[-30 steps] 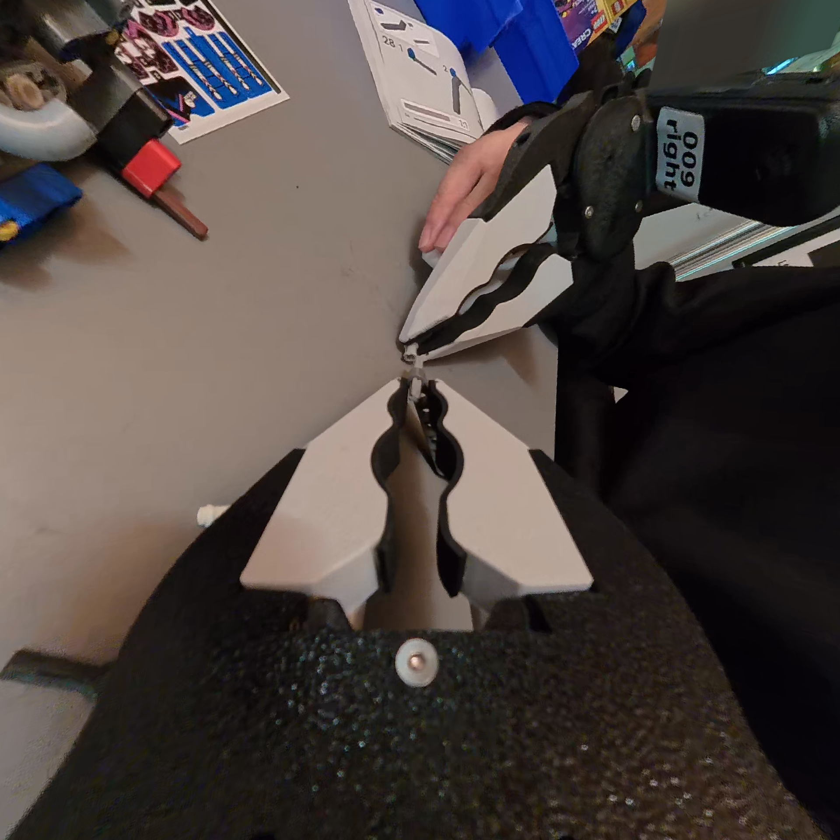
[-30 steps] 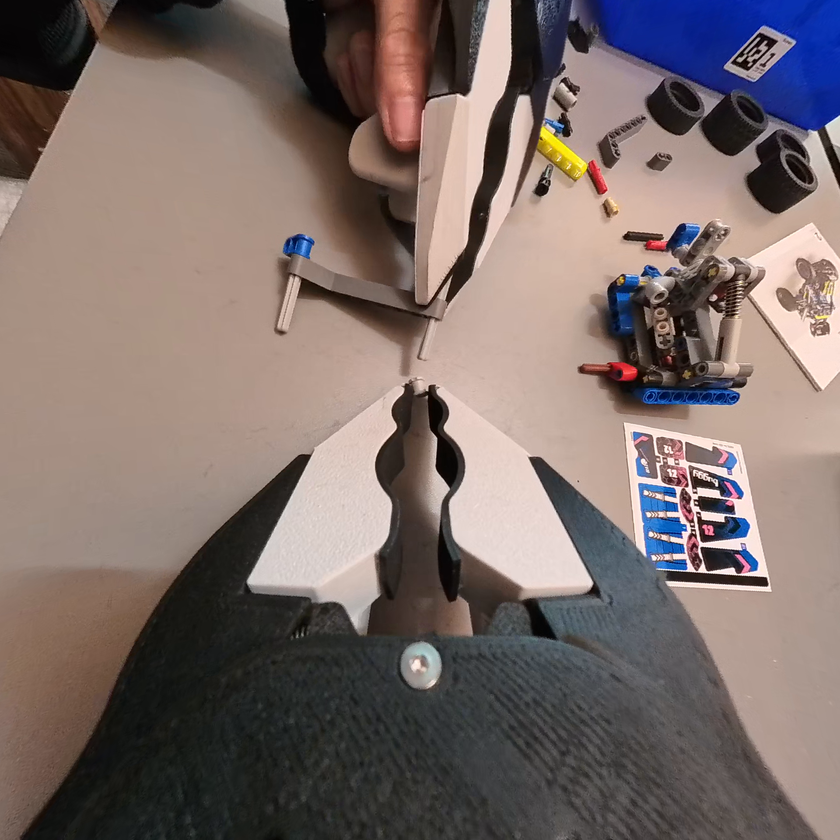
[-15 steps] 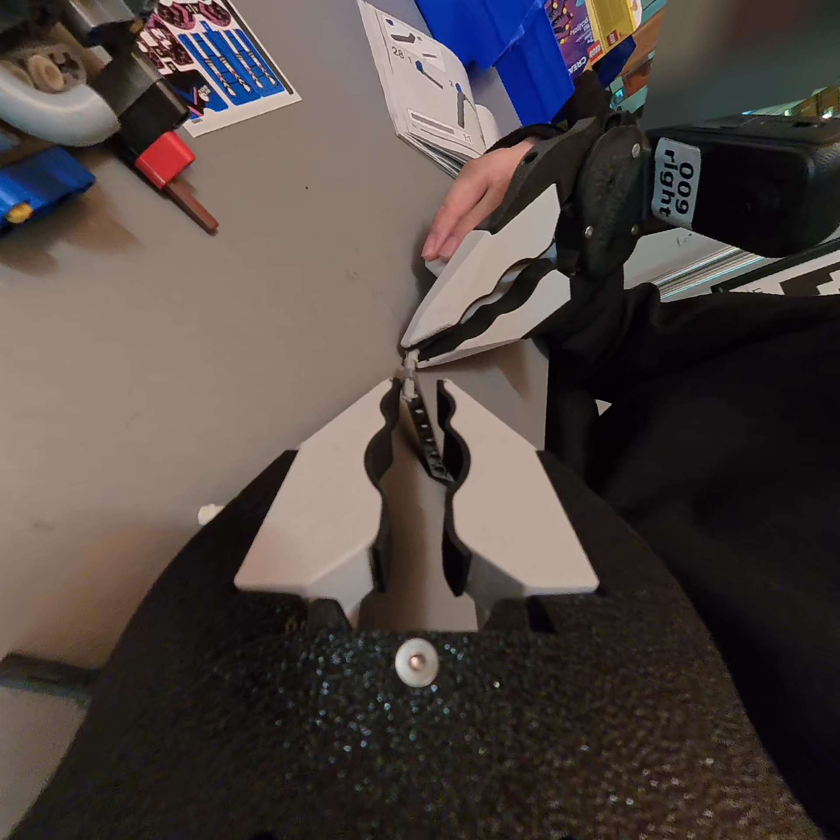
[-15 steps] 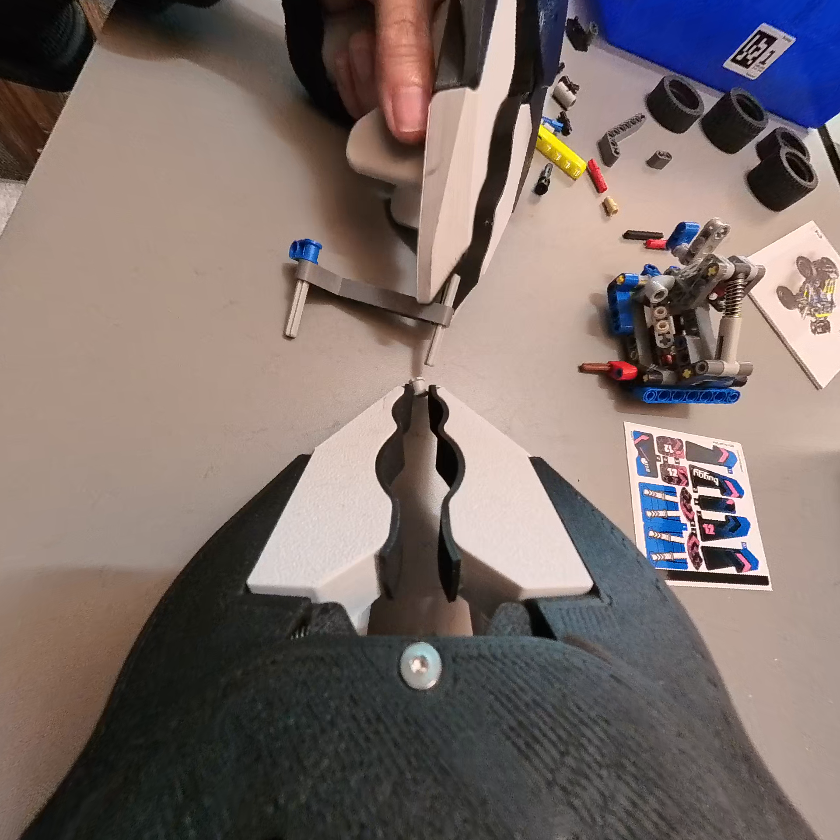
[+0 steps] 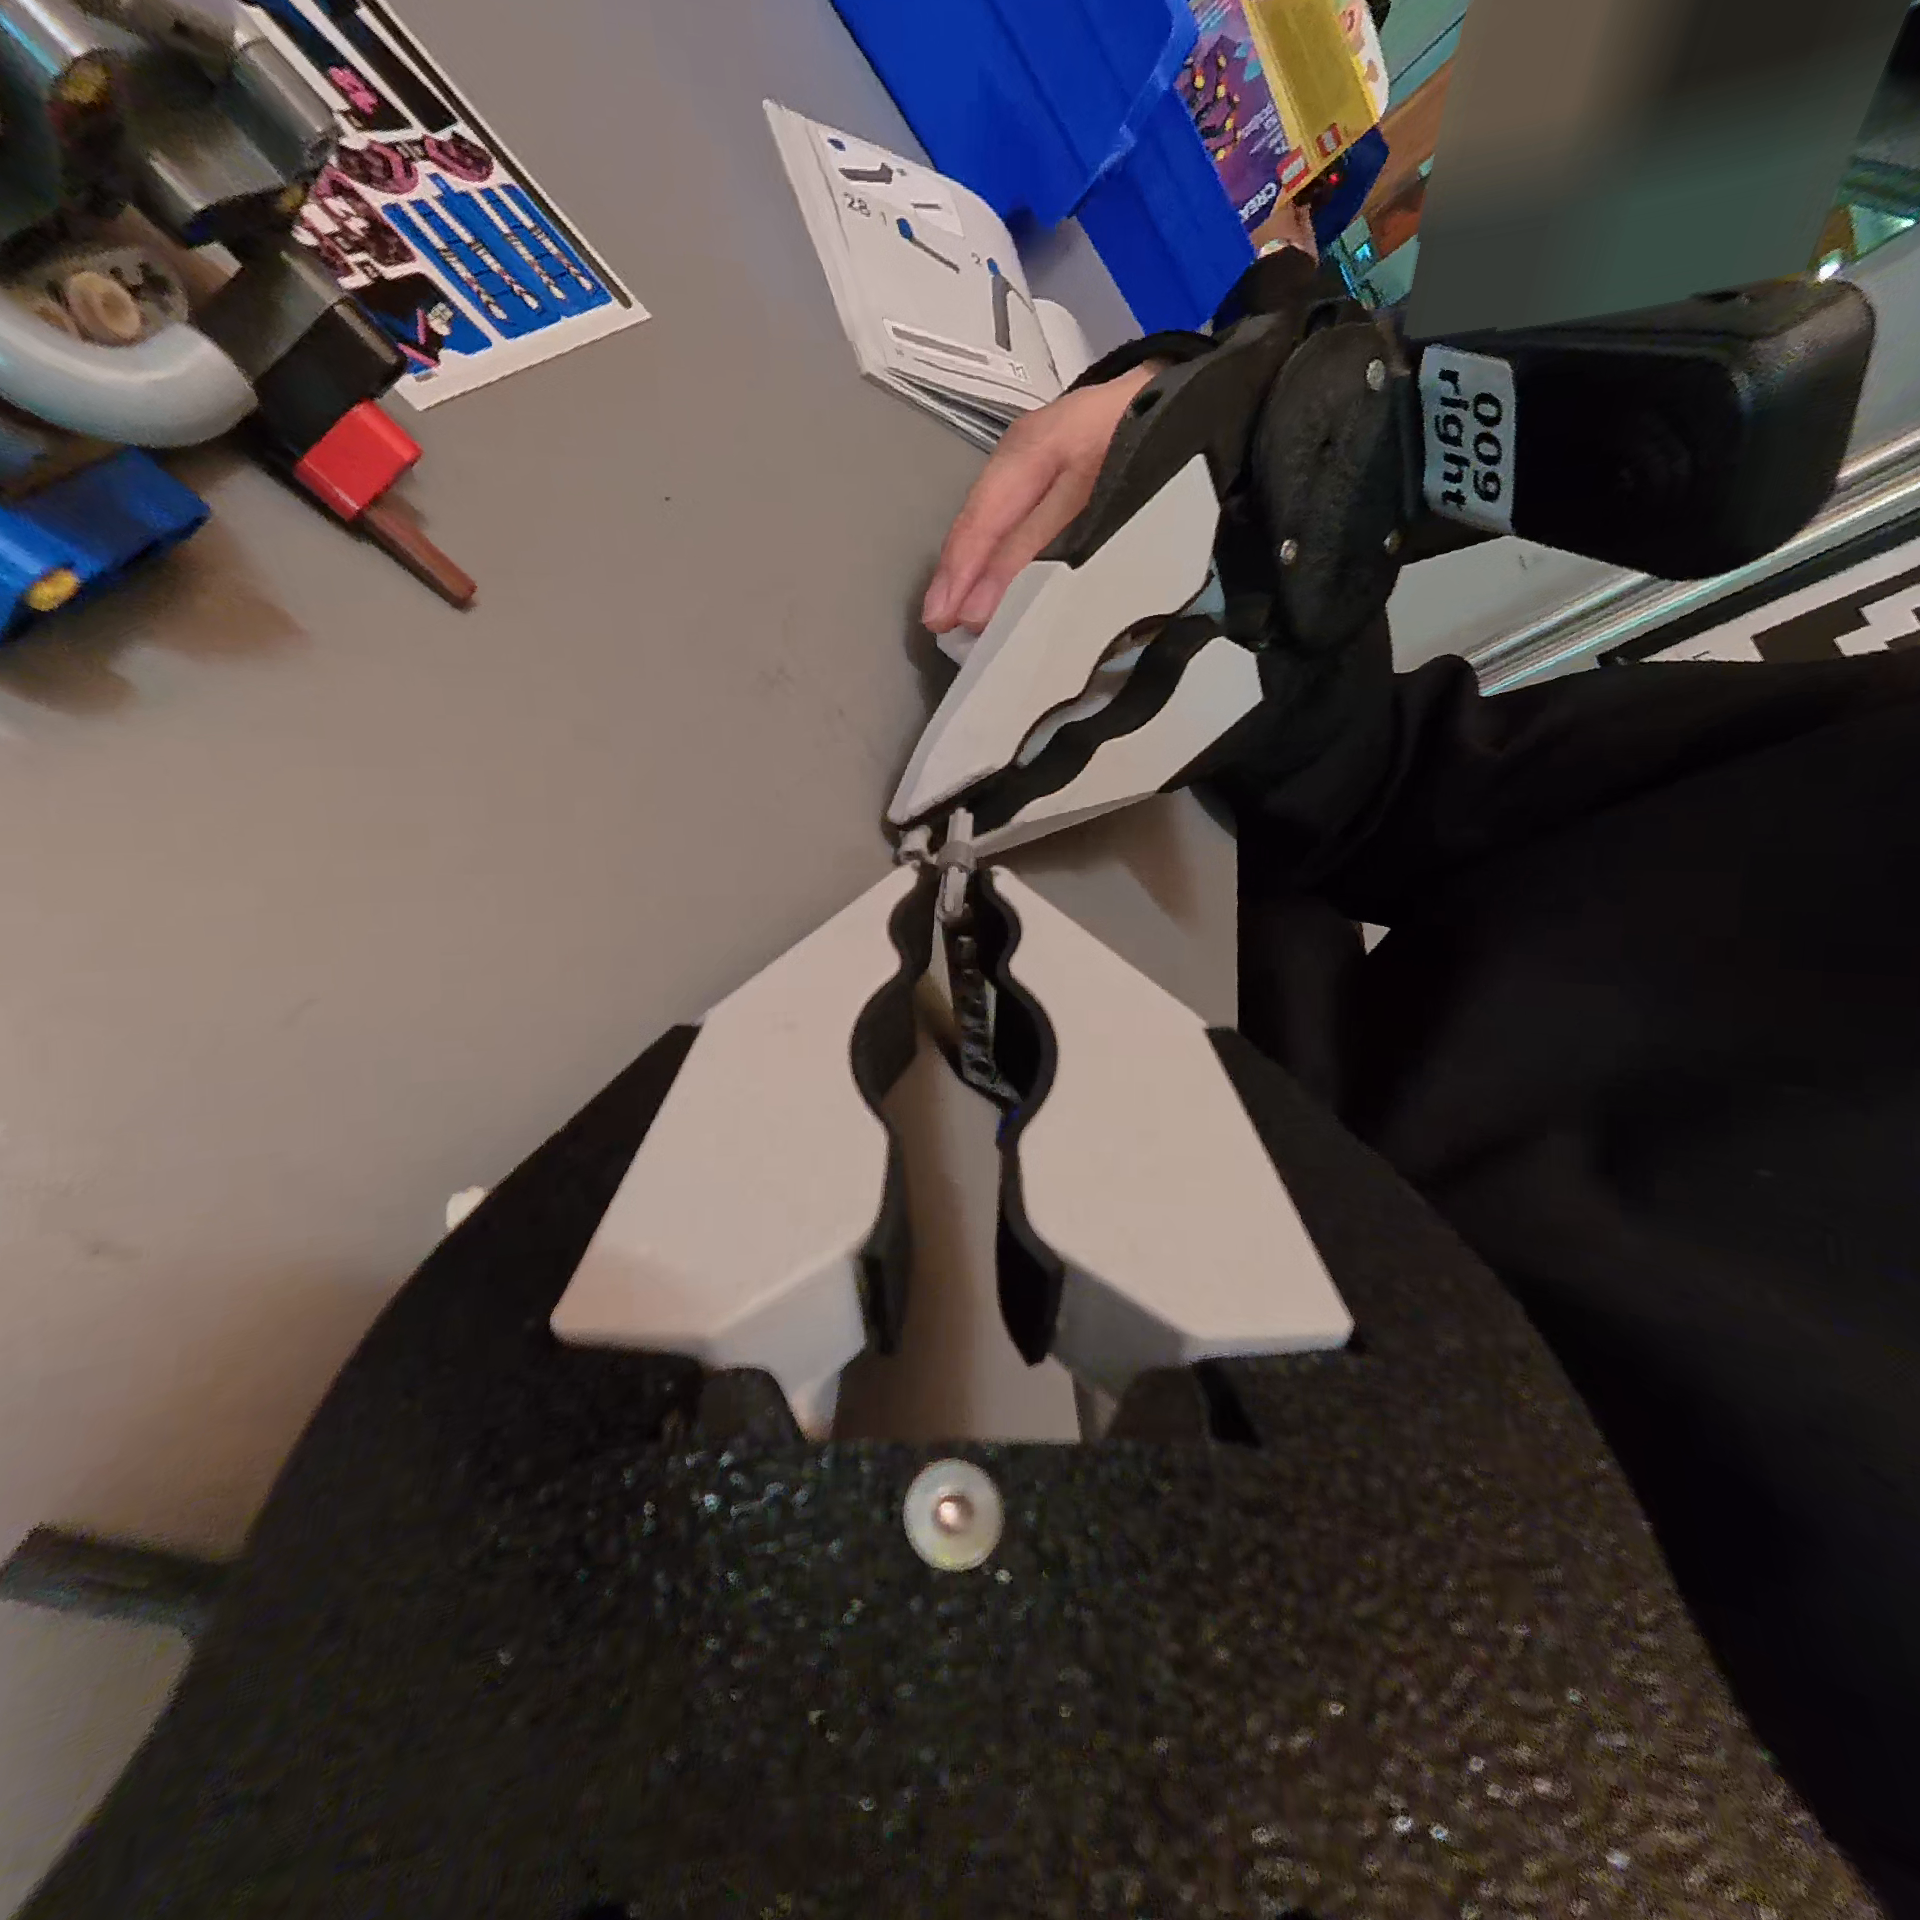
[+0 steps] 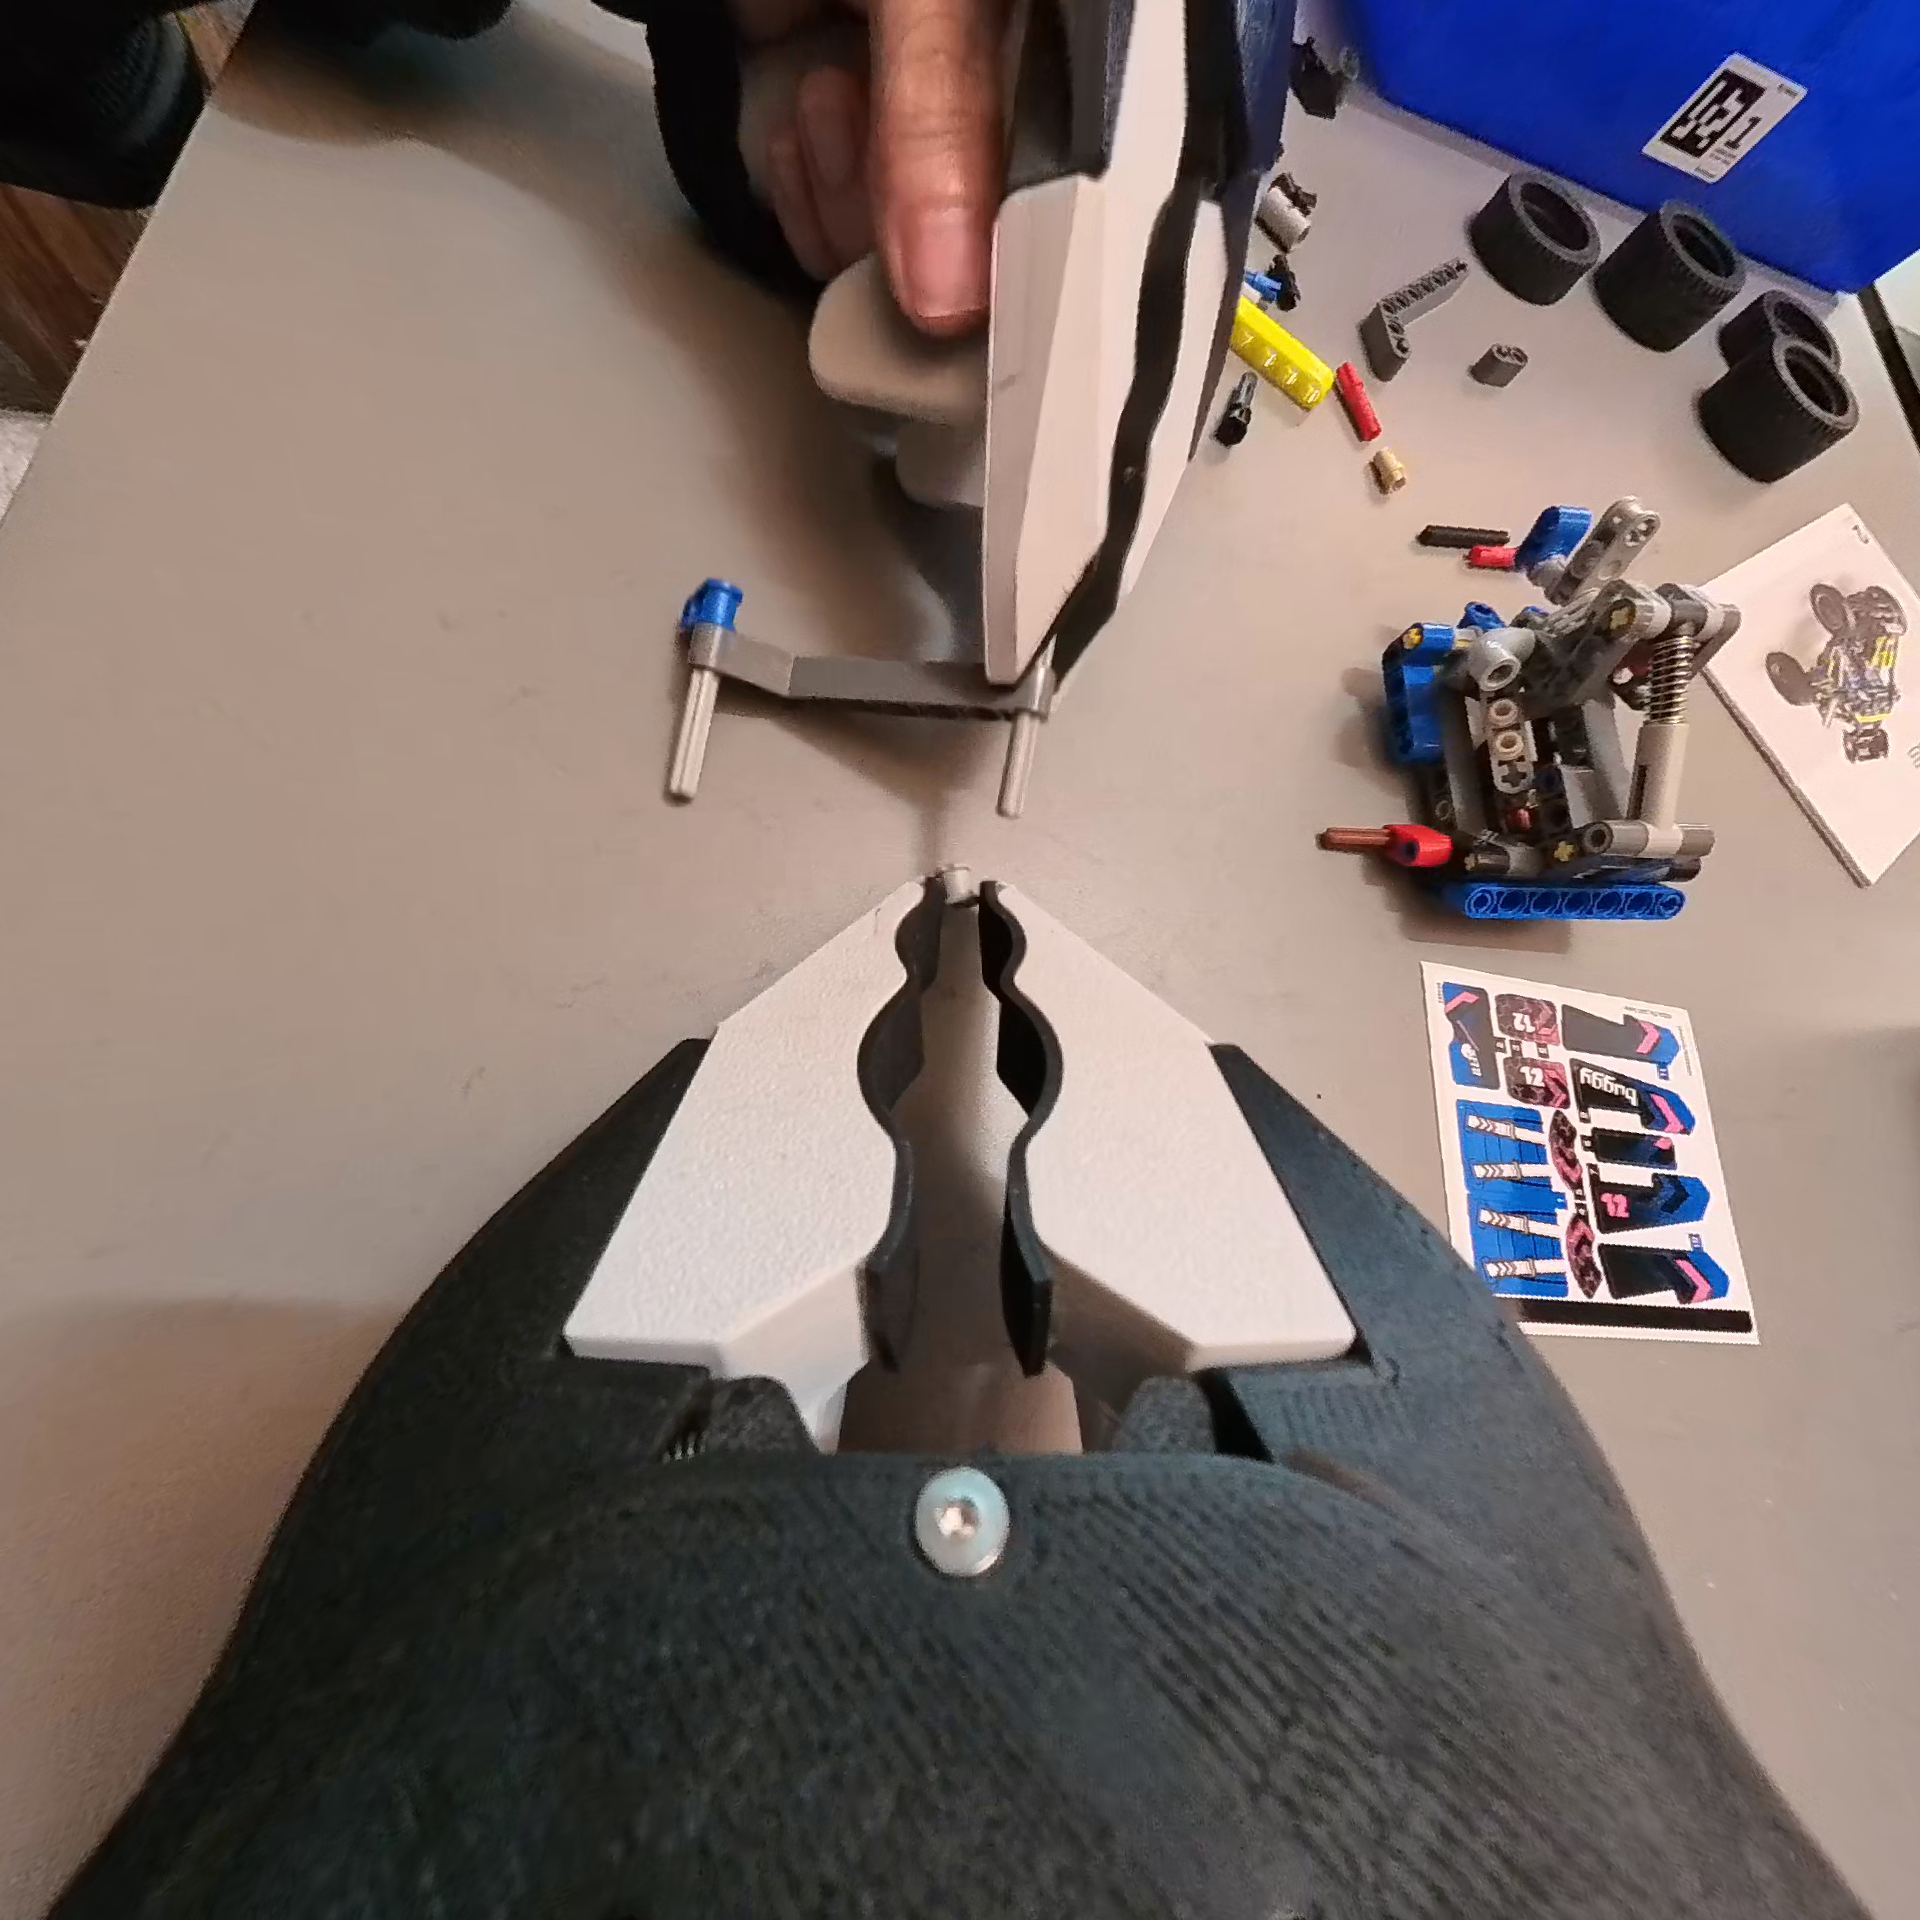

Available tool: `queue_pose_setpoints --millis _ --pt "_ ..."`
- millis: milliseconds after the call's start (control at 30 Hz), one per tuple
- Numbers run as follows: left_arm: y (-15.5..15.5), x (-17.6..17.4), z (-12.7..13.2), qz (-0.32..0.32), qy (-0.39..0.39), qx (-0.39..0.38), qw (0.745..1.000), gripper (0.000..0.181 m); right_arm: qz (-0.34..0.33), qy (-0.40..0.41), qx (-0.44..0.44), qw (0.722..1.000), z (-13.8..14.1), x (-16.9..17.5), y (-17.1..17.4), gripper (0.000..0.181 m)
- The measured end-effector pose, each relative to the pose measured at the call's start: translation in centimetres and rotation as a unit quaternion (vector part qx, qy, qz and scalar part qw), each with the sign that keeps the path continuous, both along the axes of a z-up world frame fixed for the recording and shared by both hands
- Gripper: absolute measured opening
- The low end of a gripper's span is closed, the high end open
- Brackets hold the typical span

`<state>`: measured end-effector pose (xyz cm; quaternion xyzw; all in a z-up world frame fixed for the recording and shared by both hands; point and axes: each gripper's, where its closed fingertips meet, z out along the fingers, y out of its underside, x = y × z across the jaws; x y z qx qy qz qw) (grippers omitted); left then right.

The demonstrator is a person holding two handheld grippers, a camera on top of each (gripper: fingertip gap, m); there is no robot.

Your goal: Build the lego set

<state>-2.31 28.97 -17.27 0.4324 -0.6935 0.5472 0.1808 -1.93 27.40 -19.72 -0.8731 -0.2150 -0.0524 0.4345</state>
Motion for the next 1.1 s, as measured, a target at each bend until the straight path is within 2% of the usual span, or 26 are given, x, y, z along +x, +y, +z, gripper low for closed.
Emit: queue_pose_setpoints --millis 500,767,1100 --pt "-0.12 -0.02 -0.24 -0.004 -0.006 0.014 1.000 0.005 -0.002 0.011 -0.007 1.000 -0.09 0.03 0.00 0.005" --pt "-0.58 -0.47 -0.39 -0.025 -0.006 0.020 0.999 0.005 -0.010 -0.012 0.006 1.000 0.05 0.36 0.11 0.005" --pt "-0.55 -0.37 -0.52 -0.022 0.008 0.012 1.000 0.005 -0.027 0.028 -0.016 0.999 -0.21 0.56 -0.01 0.005"
